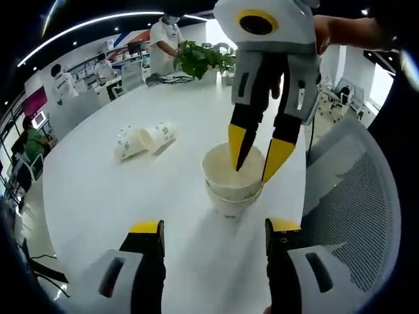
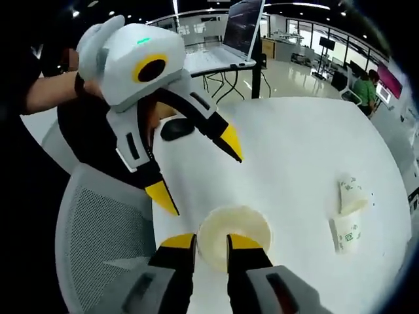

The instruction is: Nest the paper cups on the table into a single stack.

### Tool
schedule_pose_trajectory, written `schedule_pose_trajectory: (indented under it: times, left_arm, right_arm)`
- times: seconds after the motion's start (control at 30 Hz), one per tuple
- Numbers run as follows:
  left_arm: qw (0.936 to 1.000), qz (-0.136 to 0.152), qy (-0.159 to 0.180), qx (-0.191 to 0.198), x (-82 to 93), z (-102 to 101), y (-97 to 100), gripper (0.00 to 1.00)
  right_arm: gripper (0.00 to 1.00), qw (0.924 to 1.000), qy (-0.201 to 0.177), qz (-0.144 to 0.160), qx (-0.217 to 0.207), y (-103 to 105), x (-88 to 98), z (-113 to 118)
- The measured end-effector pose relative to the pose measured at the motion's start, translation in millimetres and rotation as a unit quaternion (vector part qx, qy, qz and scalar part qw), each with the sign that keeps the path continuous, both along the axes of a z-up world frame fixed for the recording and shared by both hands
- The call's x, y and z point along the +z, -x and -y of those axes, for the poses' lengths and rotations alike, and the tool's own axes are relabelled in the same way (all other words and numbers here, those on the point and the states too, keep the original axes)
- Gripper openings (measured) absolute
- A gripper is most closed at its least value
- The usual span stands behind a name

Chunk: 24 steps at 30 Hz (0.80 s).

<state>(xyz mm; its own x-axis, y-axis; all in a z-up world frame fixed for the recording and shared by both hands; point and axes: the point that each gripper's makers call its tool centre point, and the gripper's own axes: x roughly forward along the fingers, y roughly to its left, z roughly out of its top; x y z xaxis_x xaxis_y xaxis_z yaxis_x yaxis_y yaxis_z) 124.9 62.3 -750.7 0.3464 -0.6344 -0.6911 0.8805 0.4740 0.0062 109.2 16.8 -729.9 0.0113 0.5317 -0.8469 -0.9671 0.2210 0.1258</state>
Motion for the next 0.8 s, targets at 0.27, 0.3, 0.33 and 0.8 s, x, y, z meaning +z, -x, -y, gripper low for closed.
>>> schedule_pose_trajectory:
  times: [0.27,0.3,0.33,0.8]
  left_arm:
    - [1.0000,-0.003,0.000,-0.001,-4.3,-1,-1.3,0.61]
    - [1.0000,-0.004,0.001,0.000,-4.7,-1,-1.7,0.61]
    - [1.0000,-0.004,0.002,0.000,-4.9,-1,-1.8,0.61]
    - [0.9998,-0.007,0.007,0.019,-2.6,-9,-2.1,0.60]
  right_arm:
    - [0.24,0.9992,-0.029,0.010,-0.023,-11,18.5,9]
    - [0.25,0.9989,-0.035,0.017,-0.029,-16,22.3,11]
    - [0.25,0.9987,-0.037,0.020,-0.031,-16,25.1,12]
    - [0.47,0.9906,-0.036,0.103,-0.082,-80,26.5,51]
